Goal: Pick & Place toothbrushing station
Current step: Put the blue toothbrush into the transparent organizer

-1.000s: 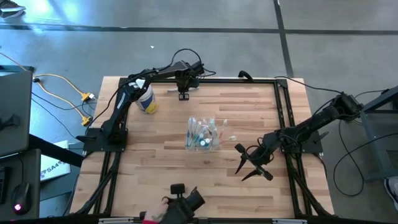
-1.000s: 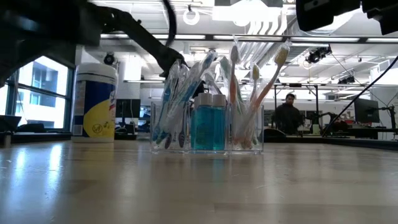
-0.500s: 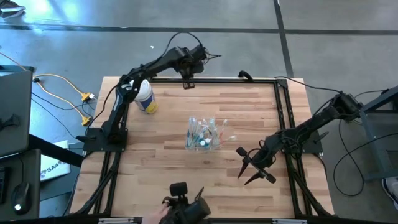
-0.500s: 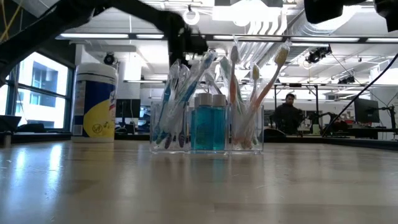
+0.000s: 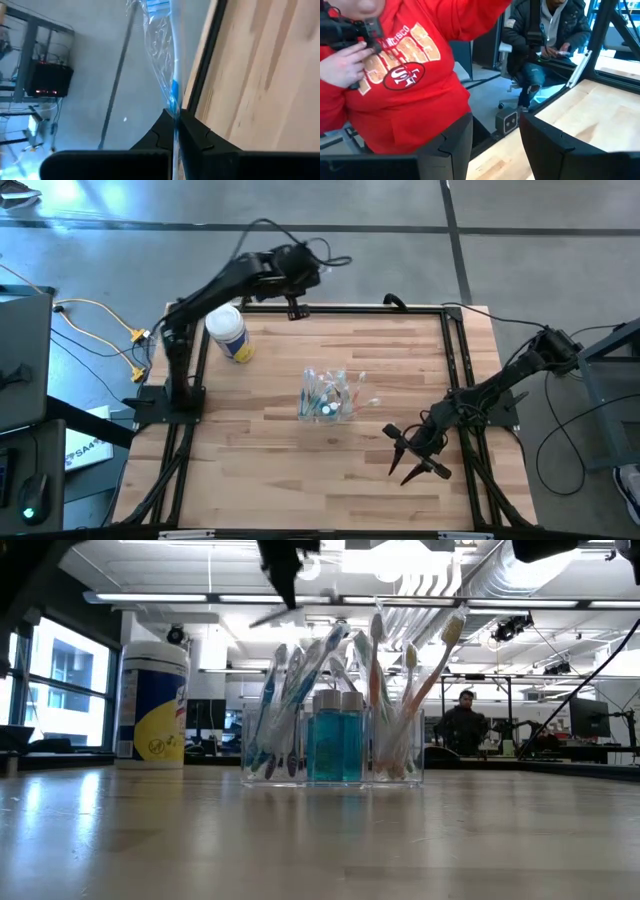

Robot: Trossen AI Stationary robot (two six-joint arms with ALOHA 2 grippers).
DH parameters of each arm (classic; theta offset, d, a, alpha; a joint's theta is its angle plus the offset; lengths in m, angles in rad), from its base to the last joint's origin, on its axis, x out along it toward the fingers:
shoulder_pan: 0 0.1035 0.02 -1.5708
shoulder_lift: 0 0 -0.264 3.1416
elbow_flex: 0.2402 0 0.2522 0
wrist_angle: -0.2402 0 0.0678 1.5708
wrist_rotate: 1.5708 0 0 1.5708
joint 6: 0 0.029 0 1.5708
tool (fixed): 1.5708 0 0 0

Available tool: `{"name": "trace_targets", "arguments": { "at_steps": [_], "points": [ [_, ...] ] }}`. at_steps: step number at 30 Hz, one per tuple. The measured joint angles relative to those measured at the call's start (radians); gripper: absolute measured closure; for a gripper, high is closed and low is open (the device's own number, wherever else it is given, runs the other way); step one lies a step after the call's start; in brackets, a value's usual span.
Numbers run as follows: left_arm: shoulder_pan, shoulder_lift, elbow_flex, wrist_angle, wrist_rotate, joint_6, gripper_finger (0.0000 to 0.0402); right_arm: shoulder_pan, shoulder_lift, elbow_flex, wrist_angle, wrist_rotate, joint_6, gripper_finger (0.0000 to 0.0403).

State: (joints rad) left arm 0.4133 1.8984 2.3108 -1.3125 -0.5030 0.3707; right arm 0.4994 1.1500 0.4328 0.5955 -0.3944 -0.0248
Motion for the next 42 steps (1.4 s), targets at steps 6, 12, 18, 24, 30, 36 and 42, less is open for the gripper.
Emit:
{"name": "trace_targets", "arguments": {
  "at_steps": [6, 12, 18, 24, 30, 36, 42],
  "points": [
    [-0.102, -0.128, 0.001, 0.030, 0.106, -0.176, 0.0400, -0.001, 0.000, 0.000, 0.009, -0.001, 0.005, 0.0247],
    [-0.242, -0.172, 0.000, 0.054, 0.176, -0.334, 0.0400, -0.001, 0.000, 0.000, 0.009, -0.002, 0.004, 0.0247],
    [-0.400, -0.168, 0.000, 0.022, 0.030, -0.356, 0.0400, 0.027, 0.000, 0.000, 0.003, -0.002, 0.002, 0.0247],
    [-0.502, -0.223, -0.010, -0.180, -0.155, -0.533, 0.0400, 0.059, 0.001, 0.000, -0.020, -0.002, -0.001, 0.0247],
    [-0.660, -0.395, -0.211, -0.185, -0.298, -0.729, 0.0400, 0.083, 0.001, 0.000, -0.023, 0.002, -0.001, 0.0247],
    [-0.813, -0.624, -0.665, 0.110, -0.410, -0.853, 0.0400, 0.111, 0.001, 0.000, -0.018, 0.048, 0.001, 0.0247],
    [-0.893, -0.793, -1.198, 0.781, -0.429, -0.783, 0.0400, 0.132, 0.001, 0.000, 0.002, 0.127, 0.001, 0.0247]
  ]
}}
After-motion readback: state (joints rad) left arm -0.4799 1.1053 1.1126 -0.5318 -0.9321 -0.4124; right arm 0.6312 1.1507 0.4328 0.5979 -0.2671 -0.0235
